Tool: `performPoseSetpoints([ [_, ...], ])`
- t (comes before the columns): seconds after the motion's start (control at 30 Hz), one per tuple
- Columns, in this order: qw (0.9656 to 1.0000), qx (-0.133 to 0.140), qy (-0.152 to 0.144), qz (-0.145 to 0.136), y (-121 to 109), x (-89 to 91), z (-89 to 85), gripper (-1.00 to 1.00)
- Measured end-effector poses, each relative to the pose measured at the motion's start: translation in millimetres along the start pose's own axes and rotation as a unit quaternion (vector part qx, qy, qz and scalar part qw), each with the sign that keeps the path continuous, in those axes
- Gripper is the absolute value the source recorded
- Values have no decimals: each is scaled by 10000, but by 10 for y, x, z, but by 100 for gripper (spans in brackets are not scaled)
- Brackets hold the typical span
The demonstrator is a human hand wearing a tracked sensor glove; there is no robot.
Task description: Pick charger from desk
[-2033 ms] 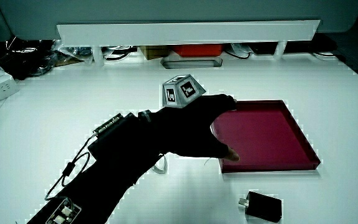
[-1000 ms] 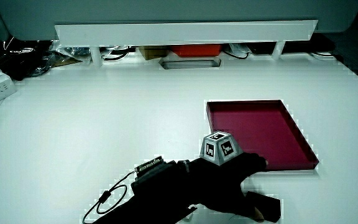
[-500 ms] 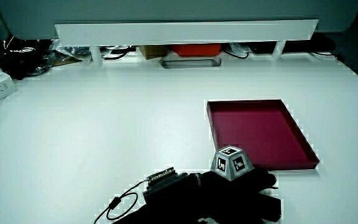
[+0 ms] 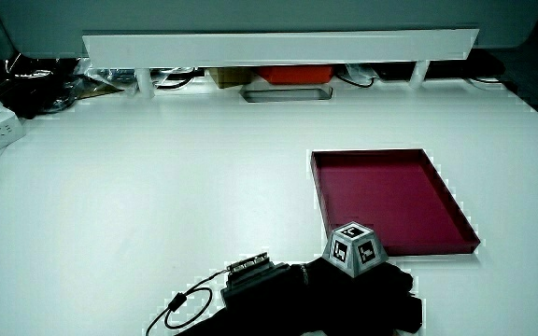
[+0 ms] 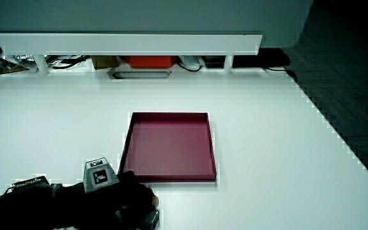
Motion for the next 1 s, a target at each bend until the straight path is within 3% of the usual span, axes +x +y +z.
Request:
performPoseSetpoints([
  [0.47,9998,84,110,-165,-38,89,33,100],
  [0.8,9991,295,64,-296,-120,142,172,100],
  [1.0,9976,598,140,-330,-153,144,436,100],
])
